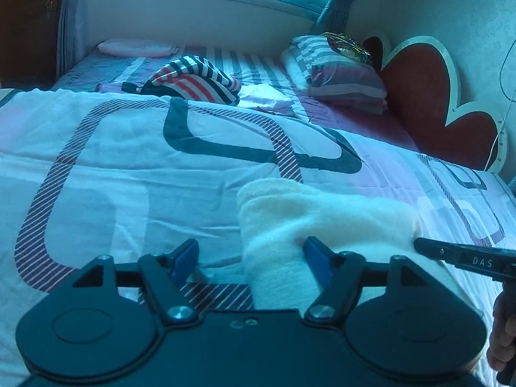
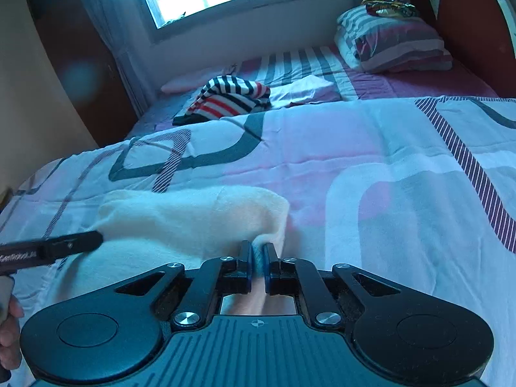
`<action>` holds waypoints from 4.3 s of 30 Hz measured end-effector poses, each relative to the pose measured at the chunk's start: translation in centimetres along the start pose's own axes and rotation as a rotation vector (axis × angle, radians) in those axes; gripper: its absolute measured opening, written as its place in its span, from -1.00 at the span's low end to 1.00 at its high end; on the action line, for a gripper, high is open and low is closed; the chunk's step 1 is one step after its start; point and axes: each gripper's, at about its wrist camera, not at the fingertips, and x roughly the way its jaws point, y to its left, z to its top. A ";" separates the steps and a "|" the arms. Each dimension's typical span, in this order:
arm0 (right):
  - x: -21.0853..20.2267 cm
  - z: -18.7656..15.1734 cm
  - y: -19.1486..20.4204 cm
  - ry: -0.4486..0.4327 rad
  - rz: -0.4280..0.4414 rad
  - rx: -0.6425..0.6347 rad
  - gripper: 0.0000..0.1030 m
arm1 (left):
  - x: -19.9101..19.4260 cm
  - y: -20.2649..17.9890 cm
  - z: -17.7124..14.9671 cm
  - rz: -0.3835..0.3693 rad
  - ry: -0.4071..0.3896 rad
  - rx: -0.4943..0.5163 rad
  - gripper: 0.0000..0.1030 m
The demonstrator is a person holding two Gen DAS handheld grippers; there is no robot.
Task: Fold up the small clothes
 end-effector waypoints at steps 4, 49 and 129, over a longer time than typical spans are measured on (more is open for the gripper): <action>-1.9 -0.5 1.1 -0.021 -0.041 -0.048 -0.86 | -2.2 0.1 -0.6 -0.014 -0.013 -0.003 0.38; -13.5 -14.7 8.8 -0.018 -0.018 -0.207 -0.80 | -13.9 -1.9 -14.0 -0.025 0.018 -0.031 0.21; -3.5 -4.1 -1.9 0.134 0.359 0.267 0.13 | -2.3 -1.7 -3.2 -0.202 0.213 -0.008 0.56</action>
